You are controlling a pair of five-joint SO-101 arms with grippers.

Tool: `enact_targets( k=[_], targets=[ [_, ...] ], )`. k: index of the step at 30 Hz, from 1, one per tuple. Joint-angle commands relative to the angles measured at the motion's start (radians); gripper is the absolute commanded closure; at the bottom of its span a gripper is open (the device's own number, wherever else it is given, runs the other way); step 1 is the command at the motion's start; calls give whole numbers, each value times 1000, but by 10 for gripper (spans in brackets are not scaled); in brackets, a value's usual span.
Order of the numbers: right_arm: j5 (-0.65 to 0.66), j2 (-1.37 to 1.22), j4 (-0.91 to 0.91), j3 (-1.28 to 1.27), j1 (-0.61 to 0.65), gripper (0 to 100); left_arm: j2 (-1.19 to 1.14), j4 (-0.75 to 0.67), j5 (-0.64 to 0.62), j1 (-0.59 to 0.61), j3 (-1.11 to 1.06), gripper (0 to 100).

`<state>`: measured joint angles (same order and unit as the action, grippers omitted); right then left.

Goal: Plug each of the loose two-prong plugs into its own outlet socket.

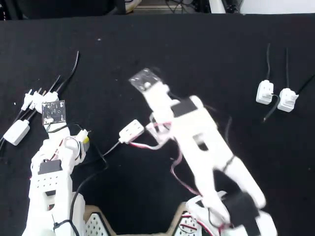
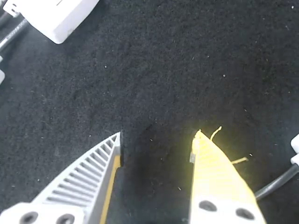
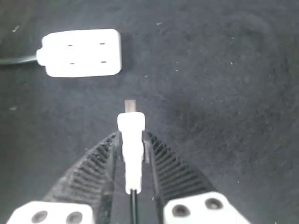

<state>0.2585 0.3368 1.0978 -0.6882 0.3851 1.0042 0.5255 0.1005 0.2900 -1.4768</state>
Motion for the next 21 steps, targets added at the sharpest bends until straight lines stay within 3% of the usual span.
enact_targets(
  k=[1,4,15,21],
  targets=[
    [8,117,-232,-180,-64,988,15,2,-9,13,12,758],
    [20,125,-279,-257,-107,987,15,2,-9,16,10,758],
    [285,85,-275,-389,-230,986,15,2,-9,10,12,758],
    [365,85,-275,-447,-272,986,15,-2,-9,10,8,758]
  ],
)
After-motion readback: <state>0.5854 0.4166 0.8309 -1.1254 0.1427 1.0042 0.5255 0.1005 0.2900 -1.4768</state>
